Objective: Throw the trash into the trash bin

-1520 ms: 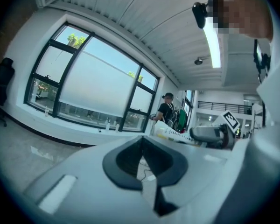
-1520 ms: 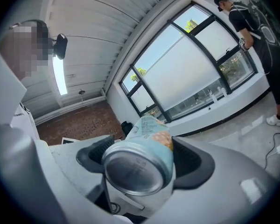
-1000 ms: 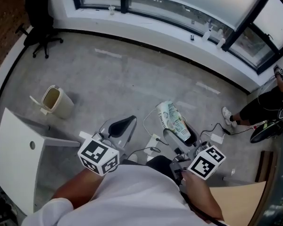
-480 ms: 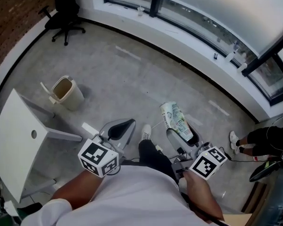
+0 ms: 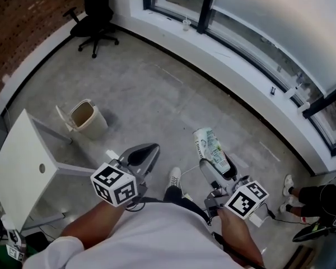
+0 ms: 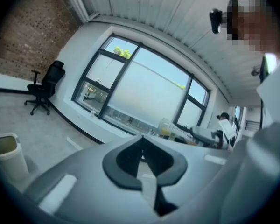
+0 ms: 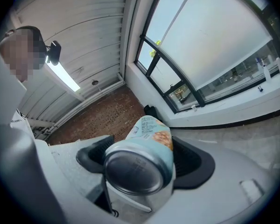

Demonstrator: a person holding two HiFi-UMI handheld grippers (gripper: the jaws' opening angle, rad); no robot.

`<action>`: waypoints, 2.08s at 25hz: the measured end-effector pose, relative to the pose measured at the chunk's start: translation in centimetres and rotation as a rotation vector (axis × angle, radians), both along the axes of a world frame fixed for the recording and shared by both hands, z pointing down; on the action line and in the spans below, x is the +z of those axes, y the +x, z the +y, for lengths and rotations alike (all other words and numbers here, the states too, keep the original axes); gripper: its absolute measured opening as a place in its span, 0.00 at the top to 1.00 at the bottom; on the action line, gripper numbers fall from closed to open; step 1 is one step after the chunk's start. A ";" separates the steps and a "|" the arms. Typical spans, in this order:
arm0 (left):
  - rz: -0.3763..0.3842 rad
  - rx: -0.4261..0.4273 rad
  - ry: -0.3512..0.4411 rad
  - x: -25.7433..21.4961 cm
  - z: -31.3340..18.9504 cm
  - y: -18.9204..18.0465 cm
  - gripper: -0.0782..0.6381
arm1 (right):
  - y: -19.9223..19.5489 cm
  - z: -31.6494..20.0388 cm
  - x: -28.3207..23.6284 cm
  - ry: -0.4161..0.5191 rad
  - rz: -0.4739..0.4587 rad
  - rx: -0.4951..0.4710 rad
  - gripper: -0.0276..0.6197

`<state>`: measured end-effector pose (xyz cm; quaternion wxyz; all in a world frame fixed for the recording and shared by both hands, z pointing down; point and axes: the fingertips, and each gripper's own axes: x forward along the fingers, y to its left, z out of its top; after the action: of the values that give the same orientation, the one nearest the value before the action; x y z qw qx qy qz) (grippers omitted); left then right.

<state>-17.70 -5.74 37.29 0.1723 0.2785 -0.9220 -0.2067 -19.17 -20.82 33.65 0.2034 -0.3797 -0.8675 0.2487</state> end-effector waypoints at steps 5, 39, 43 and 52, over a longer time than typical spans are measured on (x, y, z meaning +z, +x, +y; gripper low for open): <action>-0.018 -0.009 -0.063 -0.6 -0.6 -6.3 0.88 | -5.8 -1.5 -0.1 -0.051 -0.025 0.016 0.36; -0.155 -0.175 -0.146 -1.5 8.1 -25.3 0.88 | -27.8 11.9 0.0 0.027 -0.057 -0.266 0.36; -0.196 -0.192 -0.134 -2.0 12.0 -29.6 0.88 | -31.9 15.9 -0.3 0.044 -0.084 -0.284 0.36; -0.212 -0.281 -0.145 -2.7 22.5 -34.6 0.88 | -39.6 26.2 -2.2 0.042 -0.122 -0.334 0.36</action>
<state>-52.34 16.81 34.64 0.0632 0.1541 -0.9773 -0.1311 -58.72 5.41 31.43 0.1969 -0.5288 -0.8080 0.1698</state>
